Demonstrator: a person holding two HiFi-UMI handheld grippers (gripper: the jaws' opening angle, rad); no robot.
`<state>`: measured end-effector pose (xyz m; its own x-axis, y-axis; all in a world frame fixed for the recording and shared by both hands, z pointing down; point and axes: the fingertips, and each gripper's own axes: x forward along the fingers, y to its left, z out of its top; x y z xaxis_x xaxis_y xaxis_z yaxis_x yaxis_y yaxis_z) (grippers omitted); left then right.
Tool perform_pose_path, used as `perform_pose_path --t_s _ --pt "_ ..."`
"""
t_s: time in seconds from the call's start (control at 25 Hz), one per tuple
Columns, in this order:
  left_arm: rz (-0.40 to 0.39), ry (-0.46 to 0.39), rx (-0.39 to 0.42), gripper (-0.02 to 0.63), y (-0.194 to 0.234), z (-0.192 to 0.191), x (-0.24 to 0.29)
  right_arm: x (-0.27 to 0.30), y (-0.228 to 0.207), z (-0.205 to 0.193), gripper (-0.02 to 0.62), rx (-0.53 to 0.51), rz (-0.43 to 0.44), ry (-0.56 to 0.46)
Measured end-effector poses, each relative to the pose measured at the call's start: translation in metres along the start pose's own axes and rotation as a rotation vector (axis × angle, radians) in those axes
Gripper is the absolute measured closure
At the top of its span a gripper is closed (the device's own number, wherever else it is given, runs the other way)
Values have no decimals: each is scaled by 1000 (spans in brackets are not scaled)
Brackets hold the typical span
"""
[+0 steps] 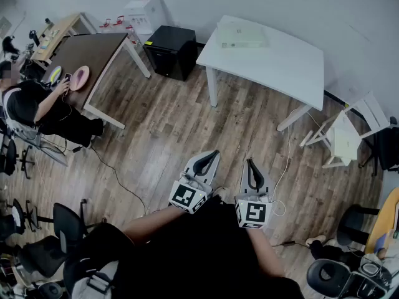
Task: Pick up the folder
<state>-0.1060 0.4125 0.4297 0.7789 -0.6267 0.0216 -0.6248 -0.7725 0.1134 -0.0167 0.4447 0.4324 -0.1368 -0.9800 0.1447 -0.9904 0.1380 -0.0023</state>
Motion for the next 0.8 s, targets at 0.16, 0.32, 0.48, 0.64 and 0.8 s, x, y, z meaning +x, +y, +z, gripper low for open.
perform_pose_path --t_s 0.16,0.32,0.48,0.64,0.8 --pt "3 -10 -17 592 -7 -4 6 2 6 -9 557 -20 49 34" --pt "-5 -26 -22 592 -14 -8 9 1 9 -13 557 -41 59 51" --pt "-14 -32 -14 592 -18 -7 12 4 8 -10 558 -32 89 30" --pt "21 -39 -9 592 -12 -9 7 9 24 -8 557 -13 184 8" --pt "85 -35 -16 592 7 -9 -5 18 38 -6 557 -24 239 6"
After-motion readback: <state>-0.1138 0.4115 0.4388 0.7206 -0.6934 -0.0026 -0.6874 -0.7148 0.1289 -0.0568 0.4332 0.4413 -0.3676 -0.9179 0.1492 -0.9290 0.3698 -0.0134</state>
